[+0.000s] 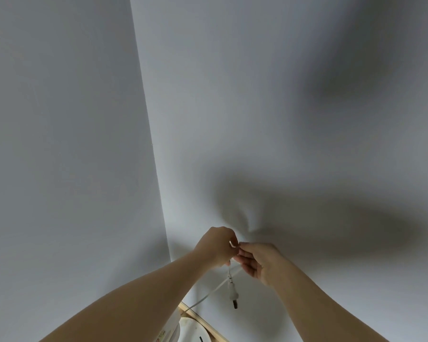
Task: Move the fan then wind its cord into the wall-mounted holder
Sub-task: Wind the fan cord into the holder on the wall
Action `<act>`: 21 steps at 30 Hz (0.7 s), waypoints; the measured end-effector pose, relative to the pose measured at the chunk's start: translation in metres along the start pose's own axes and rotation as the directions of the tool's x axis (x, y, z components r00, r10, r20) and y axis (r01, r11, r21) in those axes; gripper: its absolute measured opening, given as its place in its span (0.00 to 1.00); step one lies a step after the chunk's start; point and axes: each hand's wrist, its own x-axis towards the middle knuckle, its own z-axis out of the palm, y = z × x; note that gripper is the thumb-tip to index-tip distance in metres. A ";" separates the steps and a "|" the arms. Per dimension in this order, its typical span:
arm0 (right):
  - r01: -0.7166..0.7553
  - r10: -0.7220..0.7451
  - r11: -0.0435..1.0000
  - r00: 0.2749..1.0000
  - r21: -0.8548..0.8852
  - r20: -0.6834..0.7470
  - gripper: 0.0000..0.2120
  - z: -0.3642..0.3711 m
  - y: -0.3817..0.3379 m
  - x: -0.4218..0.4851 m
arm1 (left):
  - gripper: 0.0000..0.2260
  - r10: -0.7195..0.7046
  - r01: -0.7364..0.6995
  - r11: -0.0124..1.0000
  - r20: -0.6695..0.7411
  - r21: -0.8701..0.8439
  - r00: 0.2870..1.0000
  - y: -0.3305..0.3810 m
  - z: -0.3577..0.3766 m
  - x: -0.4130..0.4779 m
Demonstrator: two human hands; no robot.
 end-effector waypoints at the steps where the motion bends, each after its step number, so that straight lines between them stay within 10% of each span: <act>1: 0.002 -0.002 1.000 1.000 -0.017 0.010 0.06 -0.001 0.000 0.001 | 0.09 0.002 -0.001 1.000 -0.020 0.029 1.000 -0.002 -0.002 0.002; 12: -0.047 0.046 0.999 0.998 -0.024 -0.050 0.11 -0.035 0.019 0.009 | 0.05 0.110 0.012 0.938 -0.332 0.346 0.937 -0.043 0.011 0.032; 21: -0.107 0.104 0.994 0.991 -0.025 -0.080 0.10 -0.051 0.035 0.019 | 0.07 0.001 0.069 0.960 -0.252 0.273 0.968 -0.060 0.025 0.054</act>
